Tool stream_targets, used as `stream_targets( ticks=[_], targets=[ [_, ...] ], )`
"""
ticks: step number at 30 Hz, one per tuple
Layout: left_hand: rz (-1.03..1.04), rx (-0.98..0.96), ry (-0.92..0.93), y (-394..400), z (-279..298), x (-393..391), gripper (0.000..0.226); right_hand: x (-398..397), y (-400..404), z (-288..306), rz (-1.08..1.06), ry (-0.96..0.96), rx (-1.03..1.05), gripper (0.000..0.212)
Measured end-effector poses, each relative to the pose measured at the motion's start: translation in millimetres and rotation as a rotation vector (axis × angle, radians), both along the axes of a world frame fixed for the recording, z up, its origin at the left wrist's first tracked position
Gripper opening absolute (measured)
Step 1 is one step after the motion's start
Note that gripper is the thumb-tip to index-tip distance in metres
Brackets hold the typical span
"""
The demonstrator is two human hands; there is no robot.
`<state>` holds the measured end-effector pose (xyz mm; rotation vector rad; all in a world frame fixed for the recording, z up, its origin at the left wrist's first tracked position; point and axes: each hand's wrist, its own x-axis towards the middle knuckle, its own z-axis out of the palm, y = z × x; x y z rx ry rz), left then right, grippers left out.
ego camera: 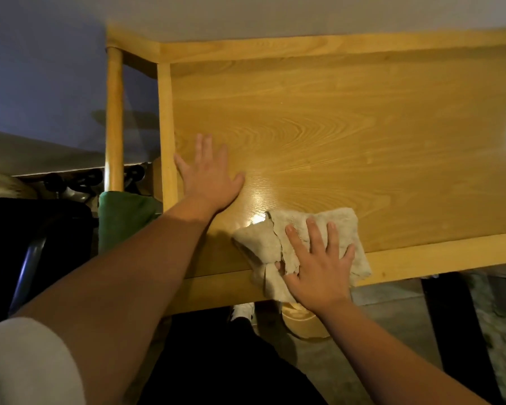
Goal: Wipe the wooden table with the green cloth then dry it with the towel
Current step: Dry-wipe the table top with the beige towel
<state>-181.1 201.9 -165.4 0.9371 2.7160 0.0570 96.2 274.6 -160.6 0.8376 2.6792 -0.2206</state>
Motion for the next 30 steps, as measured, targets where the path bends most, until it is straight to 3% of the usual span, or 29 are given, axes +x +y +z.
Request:
stream_targets(
  ticks=[4,18,26,30],
  targets=[
    [-0.12,0.02,-0.031,38,-3,32,0.082,6,0,3,-0.054,-0.008,-0.007,0.081],
    [-0.13,-0.003,0.078,50,-15,35,0.084,-31,58,-8,-0.008,-0.012,-0.025,0.096],
    [-0.148,0.032,0.019,49,-19,31,0.077,-160,163,-16,-0.092,0.098,0.012,0.076],
    [-0.137,0.038,0.022,51,-26,28,0.08,-234,214,-23,-0.067,0.126,0.069,0.085]
  ],
)
